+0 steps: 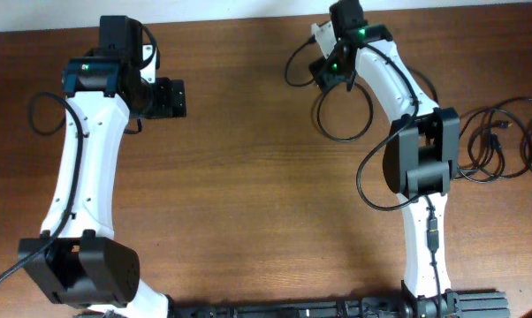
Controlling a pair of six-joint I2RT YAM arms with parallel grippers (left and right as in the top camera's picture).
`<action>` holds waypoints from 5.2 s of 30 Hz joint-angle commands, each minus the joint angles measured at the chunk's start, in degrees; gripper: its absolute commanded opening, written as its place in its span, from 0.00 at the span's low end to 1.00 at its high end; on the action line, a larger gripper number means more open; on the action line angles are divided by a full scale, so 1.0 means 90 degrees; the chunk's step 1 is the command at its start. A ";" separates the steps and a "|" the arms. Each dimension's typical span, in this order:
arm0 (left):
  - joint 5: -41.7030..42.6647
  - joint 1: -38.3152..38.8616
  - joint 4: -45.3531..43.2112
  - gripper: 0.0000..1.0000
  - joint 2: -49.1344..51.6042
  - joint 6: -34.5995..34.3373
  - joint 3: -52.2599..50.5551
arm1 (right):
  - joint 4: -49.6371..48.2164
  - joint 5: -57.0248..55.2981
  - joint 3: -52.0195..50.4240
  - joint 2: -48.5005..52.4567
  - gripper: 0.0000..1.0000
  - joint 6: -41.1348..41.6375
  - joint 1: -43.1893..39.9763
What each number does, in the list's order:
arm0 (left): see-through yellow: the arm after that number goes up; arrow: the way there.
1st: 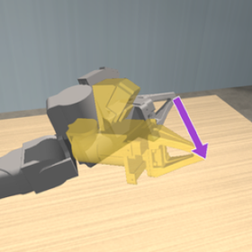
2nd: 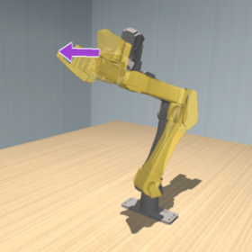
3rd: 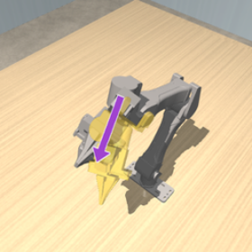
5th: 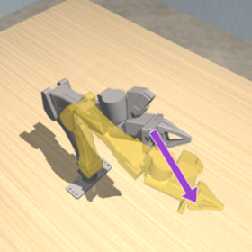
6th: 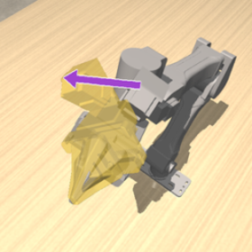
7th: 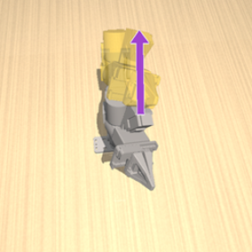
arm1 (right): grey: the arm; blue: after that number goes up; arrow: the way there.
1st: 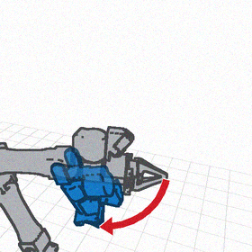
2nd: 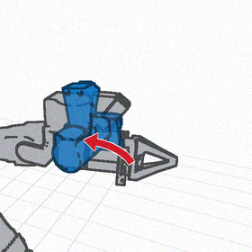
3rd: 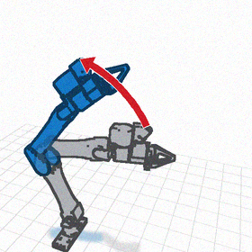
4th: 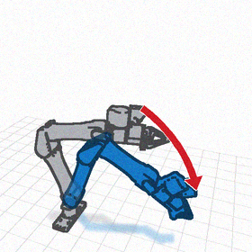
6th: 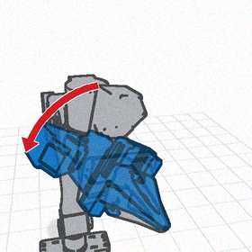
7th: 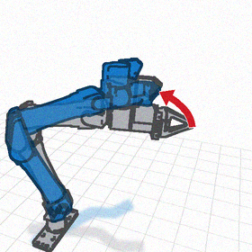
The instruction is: Untangle cables
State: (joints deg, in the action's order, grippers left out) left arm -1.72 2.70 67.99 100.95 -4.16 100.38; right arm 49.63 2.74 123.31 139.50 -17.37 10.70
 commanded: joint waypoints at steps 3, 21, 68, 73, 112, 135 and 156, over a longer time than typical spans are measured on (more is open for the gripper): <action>0.0051 -0.0015 0.0007 0.96 0.0039 -0.0066 0.0017 | -0.0389 -0.0095 -0.0134 0.0017 0.79 0.0000 0.0019; 0.0051 -0.0015 0.0007 0.96 0.0039 -0.0066 0.0017 | -0.0039 -0.0092 -0.0993 0.0163 0.37 0.0369 0.0019; 0.0049 -0.0015 0.0007 0.97 0.0039 -0.0063 0.0017 | 0.3551 0.0087 -0.0998 -0.0886 0.72 0.5530 -0.0724; 0.0049 -0.0015 0.0002 0.97 0.0039 -0.0063 0.0017 | 0.3390 0.0092 -0.1557 -0.0884 0.72 0.6137 -0.0607; 0.0051 -0.0015 -0.0022 0.98 0.0039 -0.0063 0.0017 | 0.1506 0.0138 -0.3789 -0.1202 0.04 0.6227 -0.1239; 0.0109 -0.0015 -0.0063 0.99 0.0039 -0.0061 0.0017 | 0.2628 0.1134 -0.1462 -0.3237 0.94 0.3648 -0.5464; -0.0126 0.0641 0.1824 0.99 -0.0457 0.0177 -0.0338 | 0.4435 0.0131 -0.1503 -0.4116 0.99 0.2195 -0.0529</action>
State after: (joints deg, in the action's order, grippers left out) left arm -2.00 8.67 85.73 100.90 -1.58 100.16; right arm 89.62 4.91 110.32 109.12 1.69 5.89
